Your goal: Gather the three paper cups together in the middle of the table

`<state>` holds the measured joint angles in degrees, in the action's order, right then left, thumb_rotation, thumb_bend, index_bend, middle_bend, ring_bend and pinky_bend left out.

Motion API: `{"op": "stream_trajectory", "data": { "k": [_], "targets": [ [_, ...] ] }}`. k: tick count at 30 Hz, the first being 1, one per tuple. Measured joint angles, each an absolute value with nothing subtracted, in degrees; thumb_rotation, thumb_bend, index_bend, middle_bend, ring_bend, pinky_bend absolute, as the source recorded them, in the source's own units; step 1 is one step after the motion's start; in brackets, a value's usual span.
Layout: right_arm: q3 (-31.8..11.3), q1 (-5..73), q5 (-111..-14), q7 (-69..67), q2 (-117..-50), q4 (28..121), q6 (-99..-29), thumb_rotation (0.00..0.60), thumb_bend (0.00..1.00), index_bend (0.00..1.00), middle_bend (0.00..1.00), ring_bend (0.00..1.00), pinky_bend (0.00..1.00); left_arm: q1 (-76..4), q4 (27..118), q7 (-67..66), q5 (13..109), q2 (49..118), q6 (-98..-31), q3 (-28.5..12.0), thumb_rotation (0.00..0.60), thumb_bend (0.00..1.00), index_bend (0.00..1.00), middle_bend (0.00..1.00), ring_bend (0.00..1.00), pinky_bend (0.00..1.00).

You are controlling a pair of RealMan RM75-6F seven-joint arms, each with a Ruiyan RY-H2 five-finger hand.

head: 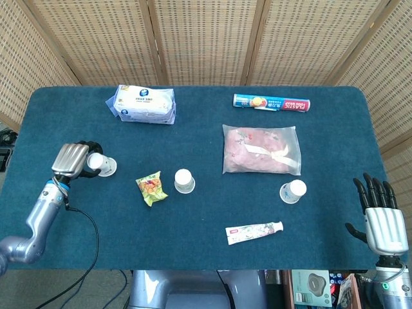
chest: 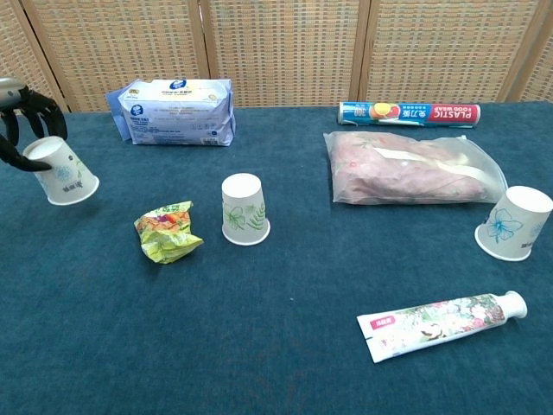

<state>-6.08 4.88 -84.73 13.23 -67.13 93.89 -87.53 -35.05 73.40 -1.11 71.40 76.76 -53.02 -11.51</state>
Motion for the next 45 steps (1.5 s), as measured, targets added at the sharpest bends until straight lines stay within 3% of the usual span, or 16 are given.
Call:
{"op": "stream_trajectory", "data": {
  "k": [8,12,16,21,28,45],
  "targets": [
    [-6.2,5.0,-84.0,13.6,-66.9,94.3,-87.1,0.600,0.00,0.00,0.00,0.00,0.00,-37.4,92.7,-3.8,76.4,69.7,-57.3,-14.7,0.600,0.31,0.48,0.43,0.37,0.48],
    [-6.6,4.9,-83.2,13.2,-66.6,94.3,-87.1,0.600,0.00,0.00,0.00,0.00,0.00,-41.7,100.4,-8.4,75.5,68.0,-55.8,-17.4,0.600,0.31,0.48,0.43,0.37,0.48],
    [-6.9,5.1,-82.1,12.8,-66.6,93.9,-86.3,0.600,0.00,0.00,0.00,0.00,0.00,-47.6,102.3,-14.2,70.2,69.3,-52.6,-19.9,0.600,0.31,0.48,0.43,0.37,0.48],
    [-7.2,5.3,-80.8,12.4,-66.6,93.3,-85.3,0.600,0.00,0.00,0.00,0.00,0.00,-53.9,101.1,-19.8,62.8,73.5,-49.4,-21.2,0.600,0.31,0.48,0.43,0.37,0.48],
    [-7.7,5.4,-79.5,11.1,-66.3,92.6,-84.8,0.600,0.00,0.00,0.00,0.00,0.00,-59.2,95.0,-23.3,56.5,81.0,-46.5,-19.9,0.600,0.31,0.48,0.43,0.37,0.48],
    [-7.9,5.0,-78.5,8.9,-66.2,91.0,-84.7,0.600,0.00,0.00,0.00,0.00,0.00,-63.7,76.2,-20.4,55.9,96.2,-43.4,-15.3,0.600,0.32,0.48,0.43,0.37,0.48]
  ]
}}
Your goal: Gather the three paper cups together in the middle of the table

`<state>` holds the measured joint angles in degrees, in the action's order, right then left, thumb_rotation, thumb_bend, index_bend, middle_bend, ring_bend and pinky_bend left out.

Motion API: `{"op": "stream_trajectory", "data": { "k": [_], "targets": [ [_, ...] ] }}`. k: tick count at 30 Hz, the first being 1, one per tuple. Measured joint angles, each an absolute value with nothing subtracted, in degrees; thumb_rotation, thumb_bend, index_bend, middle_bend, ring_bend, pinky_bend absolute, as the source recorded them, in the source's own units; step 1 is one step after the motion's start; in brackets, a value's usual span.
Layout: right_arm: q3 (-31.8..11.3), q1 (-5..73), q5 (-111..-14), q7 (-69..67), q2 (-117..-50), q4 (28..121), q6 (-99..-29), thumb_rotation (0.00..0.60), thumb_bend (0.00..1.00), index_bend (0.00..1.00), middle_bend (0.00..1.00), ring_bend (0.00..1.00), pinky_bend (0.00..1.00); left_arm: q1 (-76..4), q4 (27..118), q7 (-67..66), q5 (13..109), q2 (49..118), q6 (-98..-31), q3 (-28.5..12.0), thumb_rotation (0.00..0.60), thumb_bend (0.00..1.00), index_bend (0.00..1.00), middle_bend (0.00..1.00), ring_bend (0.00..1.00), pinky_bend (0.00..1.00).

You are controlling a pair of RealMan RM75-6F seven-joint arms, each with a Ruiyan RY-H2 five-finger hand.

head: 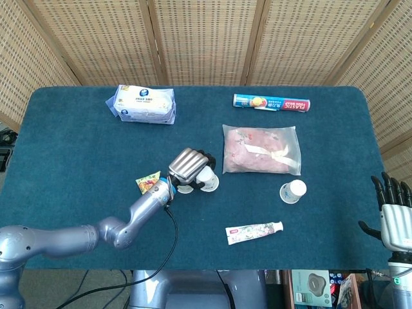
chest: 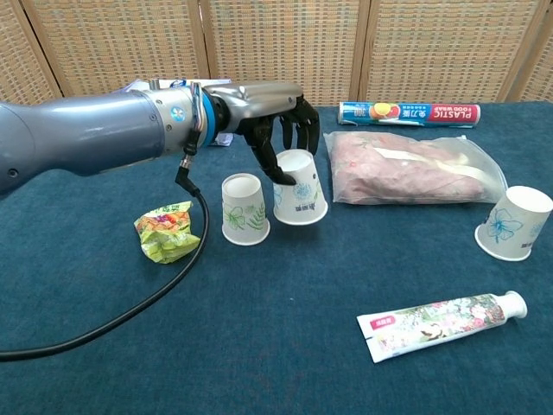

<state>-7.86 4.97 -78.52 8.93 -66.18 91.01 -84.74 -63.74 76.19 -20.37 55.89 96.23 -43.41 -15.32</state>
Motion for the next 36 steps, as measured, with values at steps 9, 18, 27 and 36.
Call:
{"op": "stream_trajectory", "data": {
  "k": [9,18,27,36],
  "targets": [
    [-8.2,5.2,-78.1,7.8,-66.1,90.4,-84.4,0.600,0.00,0.00,0.00,0.00,0.00,-64.8,69.5,-19.7,58.3,100.7,-42.9,-13.4,0.600,0.32,0.48,0.43,0.37,0.47],
    [-8.4,5.2,-77.8,7.6,-66.0,90.3,-84.5,0.600,0.00,0.00,0.00,0.00,0.00,-64.9,68.6,-21.9,57.3,101.1,-42.7,-12.4,0.600,0.31,0.33,0.22,0.21,0.29],
    [-8.4,5.2,-77.9,8.3,-66.1,90.5,-84.7,0.600,0.00,0.00,0.00,0.00,0.00,-63.7,71.9,-20.5,58.1,98.8,-43.2,-12.1,0.600,0.31,0.00,0.00,0.00,0.06],
    [-8.2,5.3,-78.1,8.9,-66.2,90.7,-84.8,0.600,0.00,0.00,0.00,0.00,0.00,-59.7,79.5,-15.1,62.9,92.4,-49.9,-13.5,0.600,0.31,0.00,0.00,0.00,0.01]
  ]
}}
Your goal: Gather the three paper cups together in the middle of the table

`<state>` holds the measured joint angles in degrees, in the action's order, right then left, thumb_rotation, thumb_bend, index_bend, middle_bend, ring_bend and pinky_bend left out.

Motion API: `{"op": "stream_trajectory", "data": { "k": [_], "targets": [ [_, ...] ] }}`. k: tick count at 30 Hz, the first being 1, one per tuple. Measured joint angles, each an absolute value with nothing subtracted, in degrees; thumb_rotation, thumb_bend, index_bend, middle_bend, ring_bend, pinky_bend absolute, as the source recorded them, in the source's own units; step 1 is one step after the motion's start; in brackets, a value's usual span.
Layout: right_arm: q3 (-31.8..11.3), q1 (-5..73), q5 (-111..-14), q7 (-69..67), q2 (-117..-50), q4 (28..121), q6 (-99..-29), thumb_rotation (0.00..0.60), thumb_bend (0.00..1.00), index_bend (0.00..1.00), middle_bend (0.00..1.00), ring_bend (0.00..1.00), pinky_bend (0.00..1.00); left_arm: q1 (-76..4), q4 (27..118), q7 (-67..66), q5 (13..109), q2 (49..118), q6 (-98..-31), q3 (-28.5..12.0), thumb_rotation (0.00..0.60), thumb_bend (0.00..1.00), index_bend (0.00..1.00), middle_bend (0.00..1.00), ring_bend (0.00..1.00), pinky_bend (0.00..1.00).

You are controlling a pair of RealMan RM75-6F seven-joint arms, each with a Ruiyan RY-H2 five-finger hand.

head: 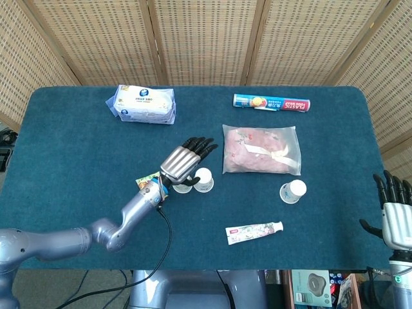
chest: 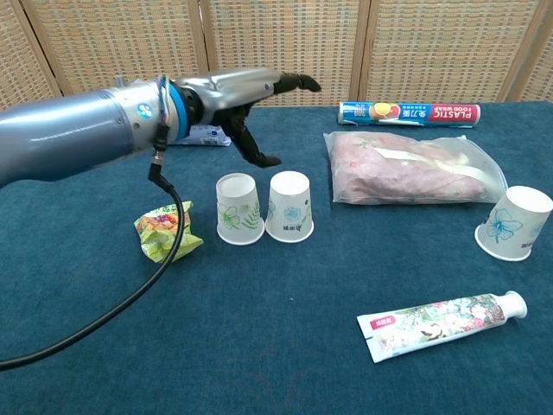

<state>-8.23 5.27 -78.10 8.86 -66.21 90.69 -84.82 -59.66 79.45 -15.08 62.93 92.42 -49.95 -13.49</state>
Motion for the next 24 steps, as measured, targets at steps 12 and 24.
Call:
{"op": "stream_trajectory", "data": {
  "k": [12,24],
  "targets": [
    [-8.4,9.6,-80.3,3.6,-67.0,87.5,-78.6,0.600,0.00,0.02,0.10,0.01,0.00,-45.6,93.8,-16.2,62.3,74.9,-64.3,-11.7,0.600,0.27,0.00,0.00,0.00,0.00],
    [-10.1,19.8,-81.0,-5.2,-68.6,80.7,-64.6,0.600,0.00,0.13,0.24,0.13,0.19,-30.2,93.7,-4.3,68.2,66.4,-74.4,-5.3,0.600,0.26,0.00,0.00,0.00,0.00]
  ]
}}
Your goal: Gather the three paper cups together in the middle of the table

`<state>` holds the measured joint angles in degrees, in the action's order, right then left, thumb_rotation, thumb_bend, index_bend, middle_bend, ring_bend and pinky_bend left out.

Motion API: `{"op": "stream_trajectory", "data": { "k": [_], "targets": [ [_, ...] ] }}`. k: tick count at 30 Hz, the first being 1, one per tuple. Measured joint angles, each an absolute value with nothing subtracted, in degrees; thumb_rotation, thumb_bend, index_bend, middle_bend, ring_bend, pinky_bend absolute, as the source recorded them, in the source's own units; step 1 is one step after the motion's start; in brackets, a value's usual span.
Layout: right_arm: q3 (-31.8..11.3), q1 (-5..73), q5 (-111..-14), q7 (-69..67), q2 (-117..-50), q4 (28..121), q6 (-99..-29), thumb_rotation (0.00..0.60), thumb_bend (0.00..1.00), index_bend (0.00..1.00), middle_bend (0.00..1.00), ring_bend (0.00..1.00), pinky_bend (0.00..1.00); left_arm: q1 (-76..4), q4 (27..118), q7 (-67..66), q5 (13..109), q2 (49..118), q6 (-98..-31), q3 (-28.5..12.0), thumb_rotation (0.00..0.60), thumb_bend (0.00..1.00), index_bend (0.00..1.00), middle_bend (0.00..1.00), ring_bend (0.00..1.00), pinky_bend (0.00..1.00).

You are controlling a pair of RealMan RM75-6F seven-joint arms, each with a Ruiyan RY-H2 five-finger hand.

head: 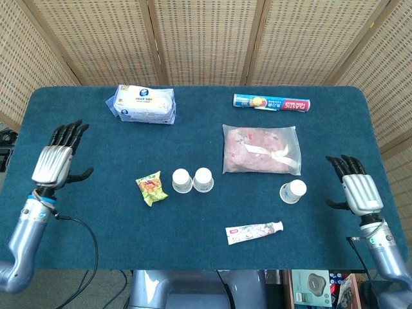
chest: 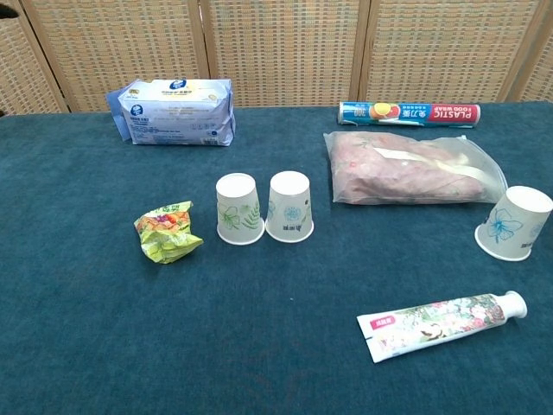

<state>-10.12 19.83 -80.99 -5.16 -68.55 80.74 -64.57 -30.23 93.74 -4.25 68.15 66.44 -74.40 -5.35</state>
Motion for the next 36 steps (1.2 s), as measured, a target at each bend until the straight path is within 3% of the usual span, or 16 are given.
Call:
{"op": "stream_trajectory", "data": {
  "k": [7,10,18,27,36],
  "targets": [
    [-8.7,25.4,-79.3,-4.7,-70.1,80.4,-53.3,0.600,0.05,0.16,0.28,0.17,0.24,-21.2,91.7,-1.5,68.2,64.6,-80.8,-2.9,0.600,0.26,0.00,0.00,0.00,0.00],
    [-7.8,26.9,-78.7,-4.1,-71.4,79.8,-51.6,0.600,0.08,0.19,0.31,0.20,0.27,-20.0,91.3,-0.9,68.8,64.2,-81.3,-3.0,0.600,0.26,0.00,0.00,0.00,0.00],
    [-6.7,27.8,-79.2,-4.1,-74.2,77.1,-52.0,0.600,0.15,0.26,0.38,0.27,0.37,-18.5,91.4,0.3,70.3,63.4,-81.0,-3.9,0.600,0.26,0.00,0.00,0.00,0.00],
    [-6.5,28.0,-79.0,-3.8,-77.3,72.6,-54.1,0.600,0.36,0.41,0.51,0.41,0.55,-17.8,91.7,-0.5,71.7,63.4,-79.9,-4.8,0.600,0.26,0.00,0.00,0.00,0.00],
    [-6.3,28.0,-79.6,-5.1,-77.2,72.9,-55.6,0.600,0.40,0.44,0.53,0.43,0.56,-17.2,92.1,-0.6,72.6,63.4,-79.4,-5.5,0.600,0.26,0.00,0.00,0.00,0.00]
  ]
}}
